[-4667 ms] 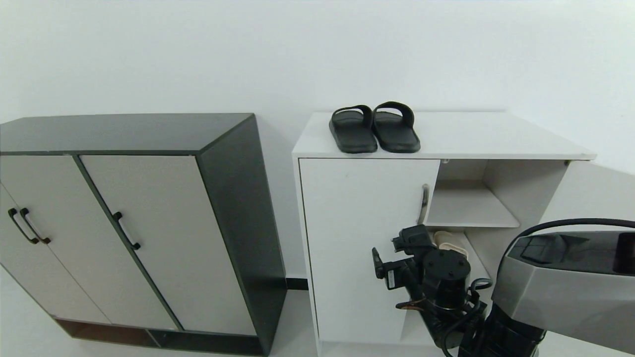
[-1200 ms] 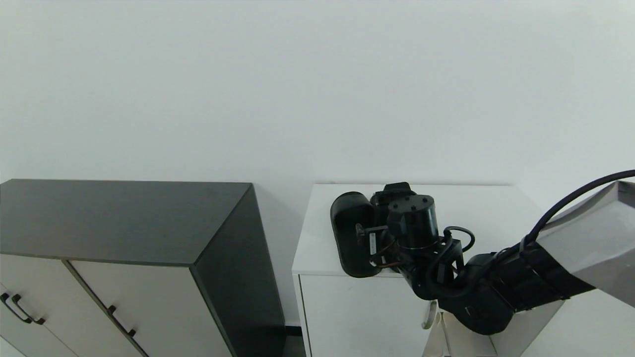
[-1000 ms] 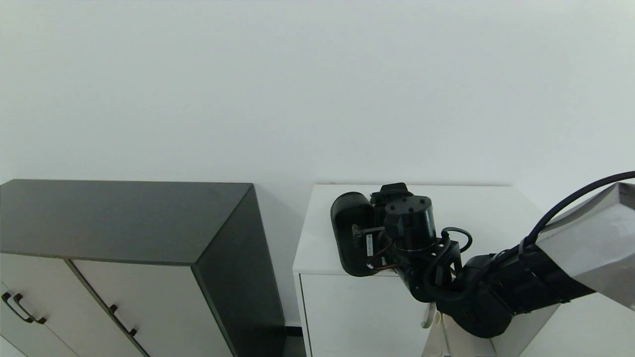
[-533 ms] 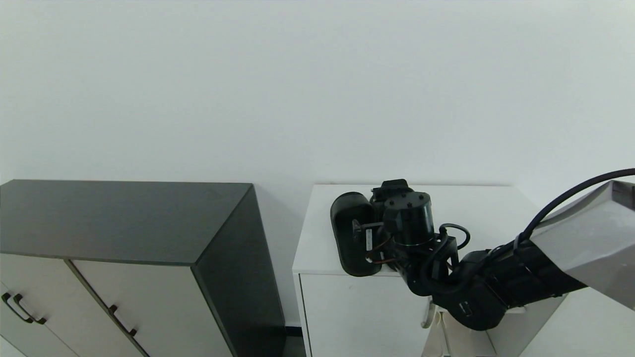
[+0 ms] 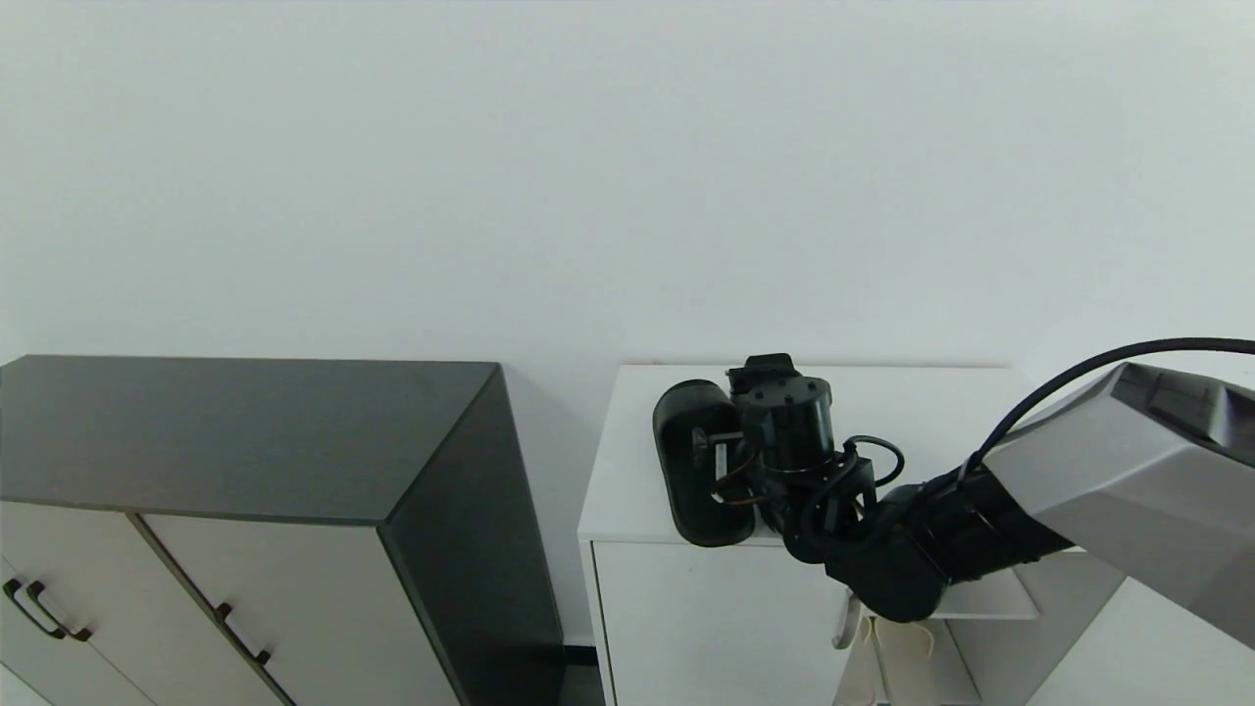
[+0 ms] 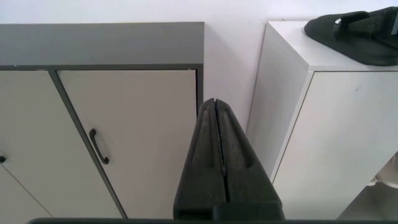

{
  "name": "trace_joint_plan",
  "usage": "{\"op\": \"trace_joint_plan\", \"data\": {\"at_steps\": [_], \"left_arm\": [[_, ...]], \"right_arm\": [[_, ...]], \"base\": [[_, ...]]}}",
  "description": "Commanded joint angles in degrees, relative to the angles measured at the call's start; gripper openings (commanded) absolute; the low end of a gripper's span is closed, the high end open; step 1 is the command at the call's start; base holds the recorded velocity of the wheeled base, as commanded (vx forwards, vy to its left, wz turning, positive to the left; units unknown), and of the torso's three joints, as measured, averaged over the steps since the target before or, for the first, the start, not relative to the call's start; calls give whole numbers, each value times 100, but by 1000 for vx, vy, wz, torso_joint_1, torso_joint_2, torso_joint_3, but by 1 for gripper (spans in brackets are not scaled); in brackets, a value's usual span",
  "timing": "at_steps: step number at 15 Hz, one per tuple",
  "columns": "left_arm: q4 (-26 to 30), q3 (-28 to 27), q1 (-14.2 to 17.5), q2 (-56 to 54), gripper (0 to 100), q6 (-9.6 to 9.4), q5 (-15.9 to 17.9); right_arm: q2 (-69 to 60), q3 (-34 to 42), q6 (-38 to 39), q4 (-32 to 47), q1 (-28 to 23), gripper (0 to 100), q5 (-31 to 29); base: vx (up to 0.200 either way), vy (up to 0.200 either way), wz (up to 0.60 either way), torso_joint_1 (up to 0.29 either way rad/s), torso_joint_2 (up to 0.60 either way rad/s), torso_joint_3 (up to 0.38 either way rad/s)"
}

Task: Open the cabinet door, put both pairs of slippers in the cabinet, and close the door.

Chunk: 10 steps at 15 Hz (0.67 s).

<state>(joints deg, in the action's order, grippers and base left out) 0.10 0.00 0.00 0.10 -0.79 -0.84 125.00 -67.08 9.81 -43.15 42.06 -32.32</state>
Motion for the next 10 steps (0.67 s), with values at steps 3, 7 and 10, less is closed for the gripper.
{"op": "trace_joint_plan", "data": {"at_steps": [3,7,10], "left_arm": [[-1,0,0,-1,0,0,-4],[-1,0,0,8,0,0,-4],[-1,0,0,8,0,0,-4]], "right_arm": [[411,-446,-15,0,-145,100,112],[578,-753,-146,18,-321,0,120],[595,-789,-155,26,-321,0,129]], "base": [[0,0,0,0,0,0],[0,0,0,0,0,0],[0,0,0,0,0,0]]}}
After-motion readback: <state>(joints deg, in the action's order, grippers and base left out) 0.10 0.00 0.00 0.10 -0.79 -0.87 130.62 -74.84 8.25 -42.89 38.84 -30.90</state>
